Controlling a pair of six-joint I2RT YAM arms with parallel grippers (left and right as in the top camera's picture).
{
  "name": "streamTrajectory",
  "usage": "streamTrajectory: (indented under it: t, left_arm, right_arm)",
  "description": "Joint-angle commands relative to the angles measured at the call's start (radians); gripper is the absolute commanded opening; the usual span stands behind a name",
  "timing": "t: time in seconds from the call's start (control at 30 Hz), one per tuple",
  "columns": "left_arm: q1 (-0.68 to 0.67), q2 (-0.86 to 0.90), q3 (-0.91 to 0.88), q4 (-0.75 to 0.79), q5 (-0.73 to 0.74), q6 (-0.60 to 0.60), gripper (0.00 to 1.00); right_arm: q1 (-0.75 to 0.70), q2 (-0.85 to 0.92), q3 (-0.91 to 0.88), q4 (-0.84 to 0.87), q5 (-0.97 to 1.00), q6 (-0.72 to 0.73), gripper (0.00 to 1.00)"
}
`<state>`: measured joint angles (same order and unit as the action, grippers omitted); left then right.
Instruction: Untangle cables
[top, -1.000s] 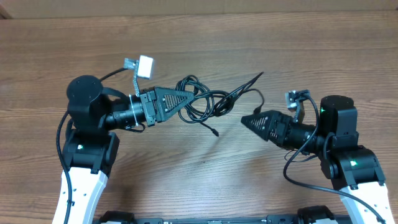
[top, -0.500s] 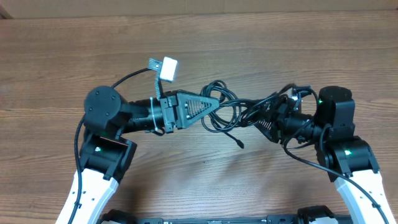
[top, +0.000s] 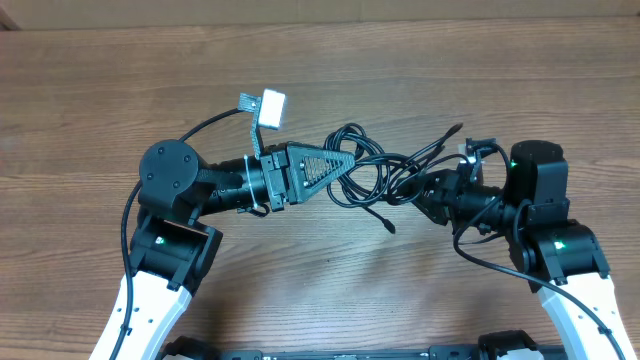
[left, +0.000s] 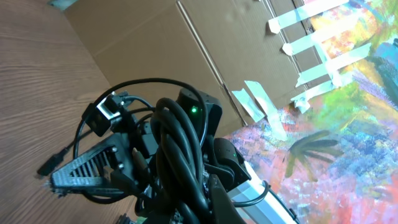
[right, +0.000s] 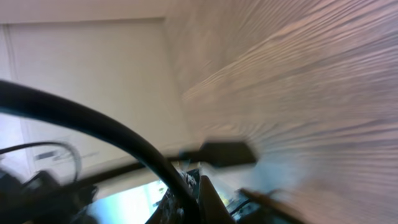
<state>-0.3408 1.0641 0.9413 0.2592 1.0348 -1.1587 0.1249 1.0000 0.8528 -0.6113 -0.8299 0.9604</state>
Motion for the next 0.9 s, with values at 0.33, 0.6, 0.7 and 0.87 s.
streamTrajectory:
  t: [0.33, 0.6, 0.7, 0.87]
  left_arm:
    - [-0.006, -0.017, 0.017, 0.004, -0.009, 0.038, 0.04]
    - [-0.006, -0.017, 0.017, -0.162, -0.052, 0.319, 0.04]
    - [-0.006, -0.017, 0.017, -0.233, -0.095, 0.349, 0.04]
    - [-0.006, -0.017, 0.017, -0.265, -0.100, 0.461, 0.04]
  right_arm:
    - [0.000, -0.002, 0.011, -0.276, 0.641, -0.137, 0.44]
    - [0.000, -0.032, 0.011, -0.259, 0.359, -0.461, 1.00]
    - [0.000, -0.069, 0.011, -0.251, 0.318, -0.472, 1.00]
    - [0.000, -0.231, 0.011, -0.122, 0.101, -0.409, 1.00]
